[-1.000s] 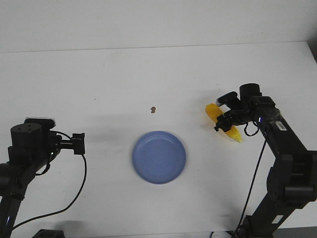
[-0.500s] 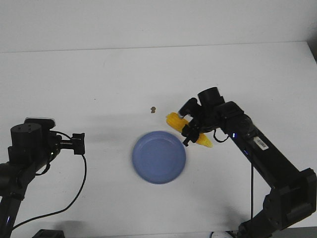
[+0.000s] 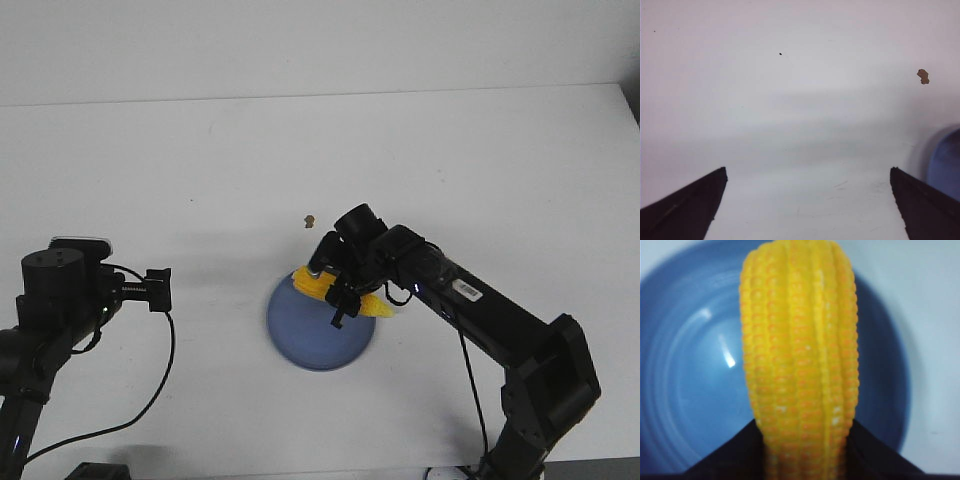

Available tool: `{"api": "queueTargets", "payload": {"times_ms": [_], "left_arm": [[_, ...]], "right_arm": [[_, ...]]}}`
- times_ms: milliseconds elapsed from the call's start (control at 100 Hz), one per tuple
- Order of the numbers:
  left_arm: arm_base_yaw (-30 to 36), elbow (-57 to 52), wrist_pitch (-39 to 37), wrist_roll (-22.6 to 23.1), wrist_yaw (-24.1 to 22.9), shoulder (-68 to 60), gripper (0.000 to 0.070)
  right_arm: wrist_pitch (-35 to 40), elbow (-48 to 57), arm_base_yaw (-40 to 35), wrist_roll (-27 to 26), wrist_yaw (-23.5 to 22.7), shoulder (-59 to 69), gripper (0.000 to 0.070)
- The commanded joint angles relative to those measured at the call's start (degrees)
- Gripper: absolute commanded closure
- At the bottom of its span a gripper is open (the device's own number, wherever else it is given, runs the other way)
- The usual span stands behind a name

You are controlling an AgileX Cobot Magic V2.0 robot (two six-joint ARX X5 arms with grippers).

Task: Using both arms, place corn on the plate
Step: 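Lower the corn onto the blue plate and open the right gripper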

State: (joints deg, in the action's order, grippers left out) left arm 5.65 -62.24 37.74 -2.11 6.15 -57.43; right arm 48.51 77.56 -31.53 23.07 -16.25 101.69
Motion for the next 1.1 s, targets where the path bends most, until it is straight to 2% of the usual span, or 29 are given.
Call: {"api": "queueTargets", "payload": {"times_ms": [0,80,170,210,350,620,780,1090], "left_arm": [[0.0,-0.8,-0.1,-0.1,0.1,-0.6,0.0029],[0.0,-0.8,0.0,-0.1,0.1,-0.6,0.0029],[0.0,-0.8,0.0,-0.1,0.1,-0.6,0.0029],[0.0,-0.8,0.0,-0.1,0.1,-0.6,0.0029],[0.0,-0.8,-0.1,-0.1,0.1,-0.6,0.0029],[0.0,-0.8,-0.1,-0.1,0.1,-0.6,0.0029],[0.0,-0.8,-0.1,-0.1,0.1,-0.6,0.0029],[0.0,-0.8,-0.2,-0.1,0.1,-0.6,0.0034]], "right_arm": [[-0.6,0.8,-0.6,-1.0,0.3,1.7,0.0439],[-0.8,0.8,-0.8,-1.9,1.2,2.2,0.0333],[-0.9,0.8,-1.1,-2.1,1.2,2.2,0.0300],[-0.8,0.8,-1.2,-2.1,1.2,2.2,0.0261],[-0.9,0.8,-1.6,-2.3,1.3,2.2,0.0000],[-1.8,0.8,-2.2,-2.3,1.4,1.9,0.0000],[-3.0,0.8,-1.2,-2.6,3.0,-0.7,0.0000],[-4.0,0.8,6.0,-8.8,3.5,-13.4,0.0000]]}}
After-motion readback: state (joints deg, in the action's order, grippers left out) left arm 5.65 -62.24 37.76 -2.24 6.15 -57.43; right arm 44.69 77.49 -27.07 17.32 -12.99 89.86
